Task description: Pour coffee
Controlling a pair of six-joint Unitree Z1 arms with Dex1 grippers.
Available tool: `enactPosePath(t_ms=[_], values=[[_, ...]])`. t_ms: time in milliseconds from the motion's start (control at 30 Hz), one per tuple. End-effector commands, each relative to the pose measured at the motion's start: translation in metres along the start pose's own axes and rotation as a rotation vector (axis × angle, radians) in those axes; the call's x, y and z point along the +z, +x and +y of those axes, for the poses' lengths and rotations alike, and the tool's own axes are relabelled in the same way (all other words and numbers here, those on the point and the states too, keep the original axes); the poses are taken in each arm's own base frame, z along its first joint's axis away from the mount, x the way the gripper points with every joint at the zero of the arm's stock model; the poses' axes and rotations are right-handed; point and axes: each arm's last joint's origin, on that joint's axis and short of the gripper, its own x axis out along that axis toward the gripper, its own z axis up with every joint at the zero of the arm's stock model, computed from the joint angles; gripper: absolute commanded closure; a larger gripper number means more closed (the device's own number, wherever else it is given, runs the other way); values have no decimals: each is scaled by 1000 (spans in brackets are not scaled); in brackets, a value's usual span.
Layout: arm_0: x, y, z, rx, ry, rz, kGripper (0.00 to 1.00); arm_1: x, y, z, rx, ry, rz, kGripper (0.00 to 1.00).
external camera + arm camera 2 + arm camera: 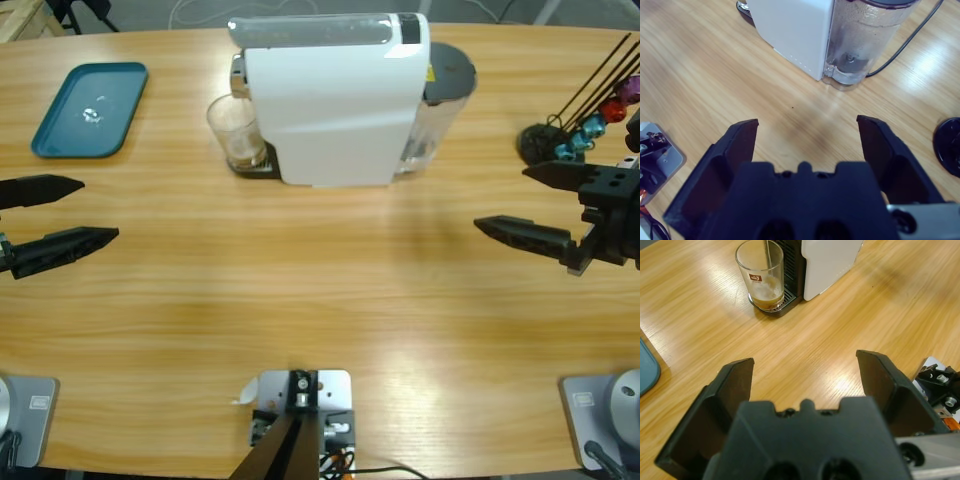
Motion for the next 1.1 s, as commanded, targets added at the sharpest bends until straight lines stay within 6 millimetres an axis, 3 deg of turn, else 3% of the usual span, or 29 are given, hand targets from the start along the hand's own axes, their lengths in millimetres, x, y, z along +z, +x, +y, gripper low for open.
enactPosePath(t_ms=[33,367,567,633,800,967,1100], values=[[-10,8,0,-22,-24,47,113,-11,8,1,7,-13,45,145],[0,31,4,-22,0,49,115,-10,10,1,8,-13,56,142],[12,76,13,-17,66,57,115,-9,11,2,13,-13,59,143],[15,92,19,-52,52,49,117,-9,12,2,15,-13,60,142],[21,127,46,-133,-4,-6,234,-9,12,2,19,-13,63,142],[27,143,67,-71,-27,-61,234,-9,12,3,24,-13,62,142],[29,151,73,-60,-33,-63,230,-8,13,3,24,-13,62,142]])
